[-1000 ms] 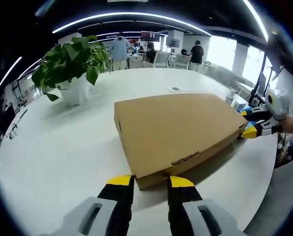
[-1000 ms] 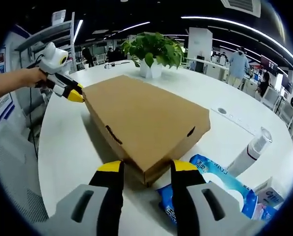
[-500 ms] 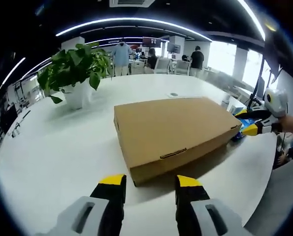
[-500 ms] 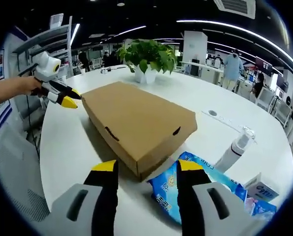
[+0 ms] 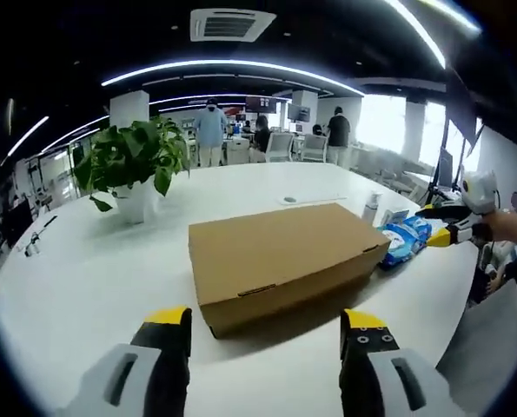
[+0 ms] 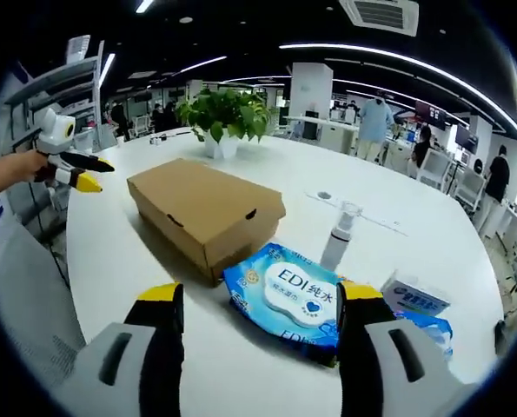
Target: Operate the shoe box by opening the lid, removing the specified soft item, and placing it in the target area until the item is outside and the box remains undamaged.
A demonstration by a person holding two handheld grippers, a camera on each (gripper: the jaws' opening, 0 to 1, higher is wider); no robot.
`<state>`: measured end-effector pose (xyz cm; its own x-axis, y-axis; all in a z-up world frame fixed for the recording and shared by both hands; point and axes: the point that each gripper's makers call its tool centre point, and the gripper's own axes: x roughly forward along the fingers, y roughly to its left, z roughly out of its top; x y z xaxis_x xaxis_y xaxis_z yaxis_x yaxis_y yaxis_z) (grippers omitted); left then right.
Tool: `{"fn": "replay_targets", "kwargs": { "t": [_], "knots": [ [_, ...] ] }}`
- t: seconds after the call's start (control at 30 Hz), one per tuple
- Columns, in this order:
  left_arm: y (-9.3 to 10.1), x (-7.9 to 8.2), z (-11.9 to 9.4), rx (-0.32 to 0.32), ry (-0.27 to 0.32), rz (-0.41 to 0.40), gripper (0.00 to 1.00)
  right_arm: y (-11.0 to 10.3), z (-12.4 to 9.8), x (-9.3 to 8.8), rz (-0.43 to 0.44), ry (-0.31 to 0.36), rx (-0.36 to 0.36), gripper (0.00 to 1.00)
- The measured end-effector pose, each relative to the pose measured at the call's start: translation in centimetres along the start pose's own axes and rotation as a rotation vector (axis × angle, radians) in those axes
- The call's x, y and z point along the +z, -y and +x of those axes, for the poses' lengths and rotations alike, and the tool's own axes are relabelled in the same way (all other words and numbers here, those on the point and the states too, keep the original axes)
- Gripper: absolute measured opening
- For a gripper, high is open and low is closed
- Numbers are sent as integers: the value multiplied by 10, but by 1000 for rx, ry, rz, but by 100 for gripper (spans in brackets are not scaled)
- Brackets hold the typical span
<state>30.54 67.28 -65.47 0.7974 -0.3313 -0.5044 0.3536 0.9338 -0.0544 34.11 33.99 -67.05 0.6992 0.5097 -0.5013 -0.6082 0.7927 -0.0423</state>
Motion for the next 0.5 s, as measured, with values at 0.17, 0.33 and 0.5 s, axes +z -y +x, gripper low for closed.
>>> {"fn": "replay_targets", "kwargs": {
  "t": [0.17,0.33,0.5],
  "knots": [
    [16,1,-14,-12,19,13,79,11,-28,-8,23,3,-53,77],
    [27,-1,-25,-21,30,14,86,13,-51,-20,49,-6,-82,84],
    [39,-3,-40,-16,56,7,93,11,-73,-29,47,-2,-111,90]
  ]
}}
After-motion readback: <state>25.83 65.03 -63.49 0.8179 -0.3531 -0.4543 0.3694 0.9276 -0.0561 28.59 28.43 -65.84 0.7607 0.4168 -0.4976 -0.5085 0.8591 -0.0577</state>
